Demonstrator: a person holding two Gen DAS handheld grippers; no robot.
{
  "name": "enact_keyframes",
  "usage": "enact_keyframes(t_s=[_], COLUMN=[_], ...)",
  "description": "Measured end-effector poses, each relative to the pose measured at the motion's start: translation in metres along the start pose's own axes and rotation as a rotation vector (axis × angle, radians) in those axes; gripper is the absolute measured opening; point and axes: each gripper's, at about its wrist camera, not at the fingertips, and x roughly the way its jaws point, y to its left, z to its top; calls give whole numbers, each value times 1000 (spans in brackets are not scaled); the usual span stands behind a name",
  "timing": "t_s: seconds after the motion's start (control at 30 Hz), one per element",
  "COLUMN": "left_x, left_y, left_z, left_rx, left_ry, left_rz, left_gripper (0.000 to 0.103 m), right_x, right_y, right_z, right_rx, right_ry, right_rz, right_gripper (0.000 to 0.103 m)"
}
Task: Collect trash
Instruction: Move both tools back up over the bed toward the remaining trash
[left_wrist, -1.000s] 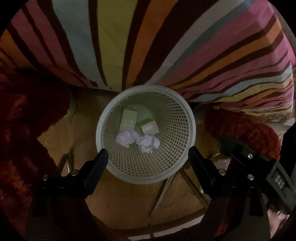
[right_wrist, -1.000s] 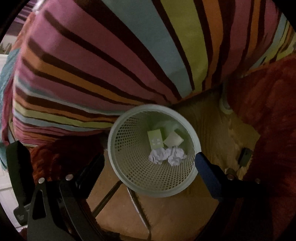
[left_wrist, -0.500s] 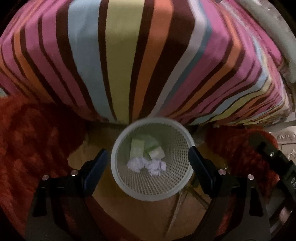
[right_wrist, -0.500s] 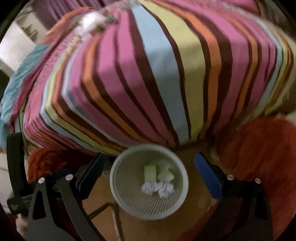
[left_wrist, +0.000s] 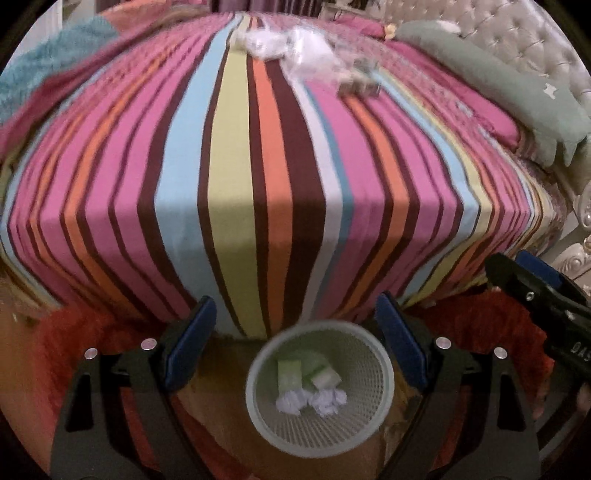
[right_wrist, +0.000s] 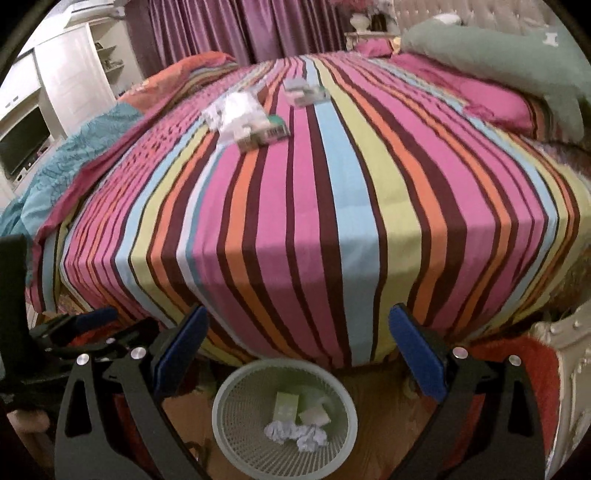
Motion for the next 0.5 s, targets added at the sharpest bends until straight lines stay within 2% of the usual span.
enact_keyframes(t_s=[0.23,0.5], left_x=[-13,-12], left_y=[-4,12], left_z=[38,77], left_rx=[40,-28], left_ry=[-73,-100], left_rz=[9,-29], left_gripper=[86,86], right_x=[6,15], right_y=[3,17], right_z=[18,43], right_rx=[-50,-111], right_ry=[-27,-41], right_rz=[15,66], right_gripper=[94,94])
